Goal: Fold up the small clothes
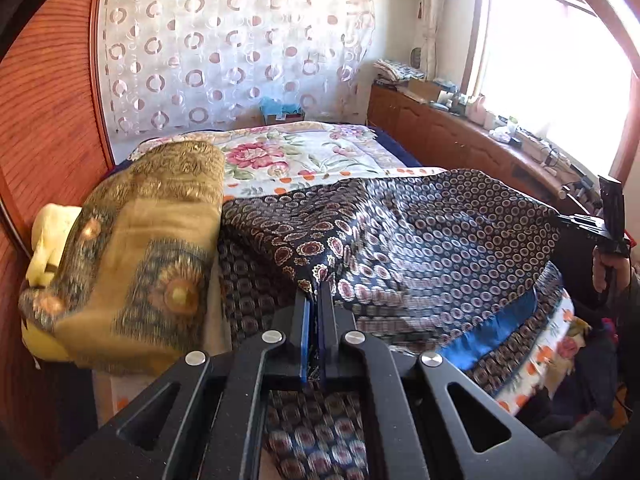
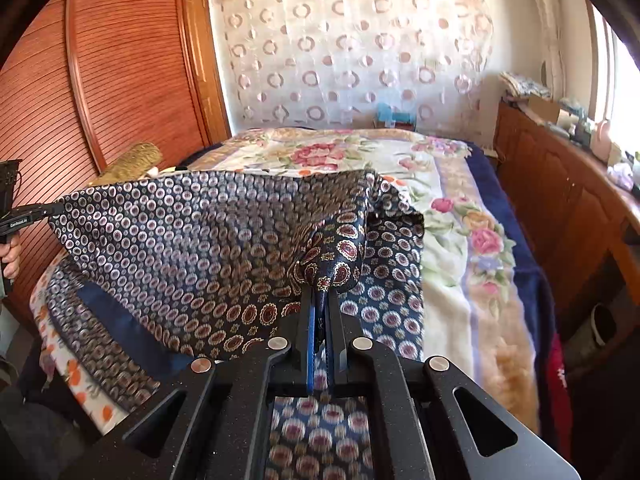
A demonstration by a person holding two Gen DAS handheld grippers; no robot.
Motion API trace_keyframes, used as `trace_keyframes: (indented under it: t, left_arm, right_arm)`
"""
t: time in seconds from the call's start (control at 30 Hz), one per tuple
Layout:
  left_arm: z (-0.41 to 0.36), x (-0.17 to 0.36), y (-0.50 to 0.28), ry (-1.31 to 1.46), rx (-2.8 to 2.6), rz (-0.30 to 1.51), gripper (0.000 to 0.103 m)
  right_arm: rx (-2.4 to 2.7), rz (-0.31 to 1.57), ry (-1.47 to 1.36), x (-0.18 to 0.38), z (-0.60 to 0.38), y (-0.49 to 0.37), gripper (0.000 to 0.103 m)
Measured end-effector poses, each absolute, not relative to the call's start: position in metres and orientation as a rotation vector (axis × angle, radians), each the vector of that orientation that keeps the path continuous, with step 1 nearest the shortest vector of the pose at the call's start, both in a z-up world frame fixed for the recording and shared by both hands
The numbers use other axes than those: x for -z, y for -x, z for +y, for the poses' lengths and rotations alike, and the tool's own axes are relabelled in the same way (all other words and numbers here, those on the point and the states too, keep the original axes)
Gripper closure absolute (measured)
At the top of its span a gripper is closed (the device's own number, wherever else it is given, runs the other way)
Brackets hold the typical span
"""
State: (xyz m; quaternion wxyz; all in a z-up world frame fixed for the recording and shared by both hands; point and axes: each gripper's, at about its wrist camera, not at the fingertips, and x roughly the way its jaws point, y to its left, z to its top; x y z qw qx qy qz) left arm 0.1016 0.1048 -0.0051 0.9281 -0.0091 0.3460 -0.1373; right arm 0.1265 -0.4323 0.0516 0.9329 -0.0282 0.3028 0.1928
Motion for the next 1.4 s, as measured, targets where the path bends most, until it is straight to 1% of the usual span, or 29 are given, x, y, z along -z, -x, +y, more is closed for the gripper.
trace_keyframes:
  t: [0.17, 0.33, 0.4, 0.53, 0.57, 0.6, 0.63, 0.67, 0.7, 0.73, 0.77, 0.8, 0.83, 0.87, 0.93, 1.0, 1.17, 1.4]
  left_arm:
    - [0.103, 0.037, -0.078, 0.054, 0.281, 0.765, 0.099]
    - [0.104, 0.084, -0.072, 0.053, 0.244, 0.852, 0.099]
    - [0.104, 0.091, -0.072, 0.055, 0.234, 0.86, 0.099]
    - [0.101, 0.089, -0.077, 0.046, 0.222, 0.851, 0.099]
    - [0.099, 0.088, -0.077, 0.037, 0.221, 0.851, 0.096]
    - [0.097, 0.087, -0.076, 0.027, 0.214, 0.85, 0.084]
    - [0.097, 0.086, -0.075, 0.021, 0.206, 0.847, 0.077]
    - [0.098, 0.085, -0.074, 0.025, 0.205, 0.841, 0.064]
    - [0.1, 0.085, -0.071, 0.036, 0.209, 0.834, 0.057]
    - [0.102, 0.085, -0.068, 0.05, 0.213, 0.83, 0.053]
    - [0.104, 0.084, -0.068, 0.061, 0.209, 0.826, 0.04]
    - [0.105, 0.083, -0.065, 0.061, 0.195, 0.817, 0.026]
    - [0.104, 0.083, -0.065, 0.055, 0.182, 0.807, 0.024]
    - [0.105, 0.083, -0.065, 0.049, 0.172, 0.805, 0.024]
    - [0.107, 0.086, -0.067, 0.048, 0.158, 0.816, 0.024]
    - [0.109, 0.089, -0.068, 0.054, 0.142, 0.827, 0.024]
    - [0.112, 0.102, -0.069, 0.095, 0.153, 0.875, 0.024]
    - [0.105, 0.106, -0.066, 0.041, 0.118, 0.858, 0.022]
  right_arm:
    - [-0.37, 0.627, 0.083, -0.051, -0.45, -0.098, 0.1]
    - [-0.324, 0.721, 0.069, -0.021, -0.459, -0.099, 0.099]
    - [-0.315, 0.749, 0.064, -0.01, -0.457, -0.104, 0.099]
    - [-0.295, 0.785, 0.071, 0.005, -0.447, -0.113, 0.099]
    - [-0.286, 0.79, 0.078, 0.007, -0.446, -0.115, 0.099]
    - [-0.276, 0.791, 0.088, 0.008, -0.445, -0.117, 0.099]
    - [-0.27, 0.791, 0.095, 0.008, -0.441, -0.12, 0.095]
    - [-0.266, 0.786, 0.097, 0.005, -0.434, -0.117, 0.094]
    - [-0.262, 0.776, 0.099, 0.002, -0.432, -0.117, 0.093]
    - [-0.258, 0.764, 0.102, -0.004, -0.432, -0.117, 0.09]
    - [-0.253, 0.75, 0.103, -0.009, -0.429, -0.112, 0.088]
    - [-0.251, 0.735, 0.105, -0.013, -0.425, -0.109, 0.084]
    - [-0.249, 0.718, 0.106, -0.017, -0.421, -0.107, 0.079]
    - [-0.248, 0.705, 0.107, -0.018, -0.42, -0.099, 0.076]
    - [-0.255, 0.678, 0.112, -0.023, -0.41, -0.091, 0.065]
    - [-0.275, 0.655, 0.114, -0.022, -0.397, -0.08, 0.06]
    - [-0.376, 0.636, 0.123, -0.022, -0.353, -0.075, 0.057]
    - [-0.507, 0.649, 0.162, -0.004, -0.28, -0.085, 0.056]
